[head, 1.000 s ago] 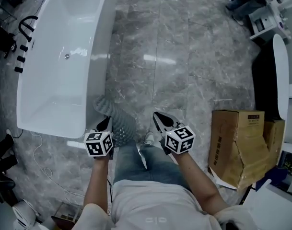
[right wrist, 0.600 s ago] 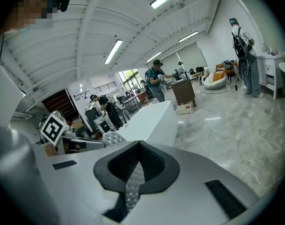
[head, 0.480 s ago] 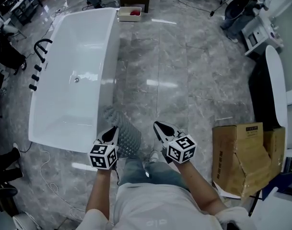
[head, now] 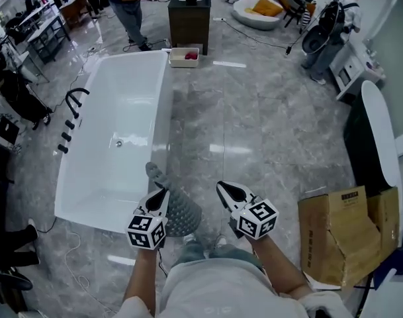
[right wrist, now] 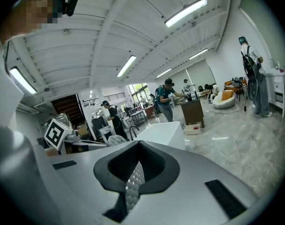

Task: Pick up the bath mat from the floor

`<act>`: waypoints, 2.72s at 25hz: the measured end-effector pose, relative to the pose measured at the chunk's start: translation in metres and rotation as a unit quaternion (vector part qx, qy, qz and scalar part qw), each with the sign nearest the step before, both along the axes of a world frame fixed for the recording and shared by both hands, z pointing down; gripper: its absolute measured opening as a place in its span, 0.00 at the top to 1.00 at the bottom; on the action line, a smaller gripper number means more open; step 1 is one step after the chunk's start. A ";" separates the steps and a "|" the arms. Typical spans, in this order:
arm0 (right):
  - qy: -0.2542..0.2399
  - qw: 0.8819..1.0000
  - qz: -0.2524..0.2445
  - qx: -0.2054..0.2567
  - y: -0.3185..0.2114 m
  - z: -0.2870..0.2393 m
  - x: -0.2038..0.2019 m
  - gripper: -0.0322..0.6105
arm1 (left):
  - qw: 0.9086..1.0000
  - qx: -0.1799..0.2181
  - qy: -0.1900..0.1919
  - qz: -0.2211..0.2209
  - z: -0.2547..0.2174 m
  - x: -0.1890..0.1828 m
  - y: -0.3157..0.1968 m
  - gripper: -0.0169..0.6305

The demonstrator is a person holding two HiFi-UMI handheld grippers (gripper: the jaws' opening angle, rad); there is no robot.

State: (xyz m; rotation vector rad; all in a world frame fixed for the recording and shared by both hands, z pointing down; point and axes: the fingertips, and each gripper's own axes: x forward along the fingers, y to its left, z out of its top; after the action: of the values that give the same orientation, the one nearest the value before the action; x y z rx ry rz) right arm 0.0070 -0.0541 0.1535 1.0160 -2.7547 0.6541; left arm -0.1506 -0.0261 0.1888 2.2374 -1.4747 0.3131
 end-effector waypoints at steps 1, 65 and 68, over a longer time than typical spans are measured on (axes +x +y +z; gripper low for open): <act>-0.003 1.000 -0.003 0.009 0.000 -0.010 0.000 0.91 | 1.000 0.006 -0.007 0.002 -0.007 -0.001 0.000 0.93; -0.038 0.994 -0.006 0.105 0.031 -0.106 0.045 0.91 | 0.989 0.141 0.043 -0.004 -0.126 0.018 0.041 0.93; -0.035 0.994 -0.005 0.103 0.033 -0.105 0.051 0.91 | 0.989 0.140 0.043 -0.003 -0.125 0.023 0.043 0.93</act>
State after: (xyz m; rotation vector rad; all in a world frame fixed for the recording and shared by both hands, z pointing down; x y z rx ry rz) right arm 0.0575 -0.0208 0.0484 1.0360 -2.9361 0.4170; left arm -0.1273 0.0168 0.0636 2.4282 -1.5590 0.0044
